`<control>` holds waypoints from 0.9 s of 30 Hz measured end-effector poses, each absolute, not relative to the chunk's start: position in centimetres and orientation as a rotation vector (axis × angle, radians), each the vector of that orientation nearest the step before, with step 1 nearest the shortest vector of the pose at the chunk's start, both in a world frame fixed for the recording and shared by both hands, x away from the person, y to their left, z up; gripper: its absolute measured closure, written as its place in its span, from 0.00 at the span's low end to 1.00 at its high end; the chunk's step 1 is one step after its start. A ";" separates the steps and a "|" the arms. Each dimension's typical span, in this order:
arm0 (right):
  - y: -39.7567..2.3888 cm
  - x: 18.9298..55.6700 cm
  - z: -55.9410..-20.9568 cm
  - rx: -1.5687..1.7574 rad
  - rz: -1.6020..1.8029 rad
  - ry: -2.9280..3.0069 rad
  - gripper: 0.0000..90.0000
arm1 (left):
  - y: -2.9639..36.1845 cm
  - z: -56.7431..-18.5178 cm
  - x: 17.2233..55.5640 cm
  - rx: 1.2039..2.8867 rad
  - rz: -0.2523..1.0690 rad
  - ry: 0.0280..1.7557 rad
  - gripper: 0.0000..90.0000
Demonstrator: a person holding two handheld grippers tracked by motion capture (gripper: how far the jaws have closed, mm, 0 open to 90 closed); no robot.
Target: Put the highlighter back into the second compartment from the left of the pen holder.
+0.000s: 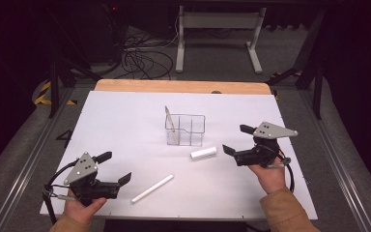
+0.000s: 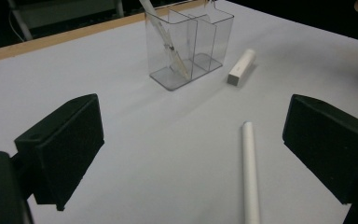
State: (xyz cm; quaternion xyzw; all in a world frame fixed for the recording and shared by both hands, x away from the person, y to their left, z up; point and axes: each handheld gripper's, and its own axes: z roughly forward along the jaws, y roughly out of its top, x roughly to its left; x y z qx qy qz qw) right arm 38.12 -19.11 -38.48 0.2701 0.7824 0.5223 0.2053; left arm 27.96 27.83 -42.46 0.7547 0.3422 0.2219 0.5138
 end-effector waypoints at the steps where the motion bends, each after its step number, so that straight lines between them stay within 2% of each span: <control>1: -19.3 38.0 -38.7 0.754 1.458 2.183 0.06 | 27.8 -42.4 28.0 1.814 0.532 0.824 0.06; 22: -21.9 36.8 -43.3 0.810 1.458 2.208 0.05 | 27.5 -41.6 28.3 1.840 0.547 0.837 0.07; 27: -22.4 37.0 -44.0 0.828 1.468 2.207 0.02 | 27.5 -41.5 28.4 1.843 0.539 0.840 0.07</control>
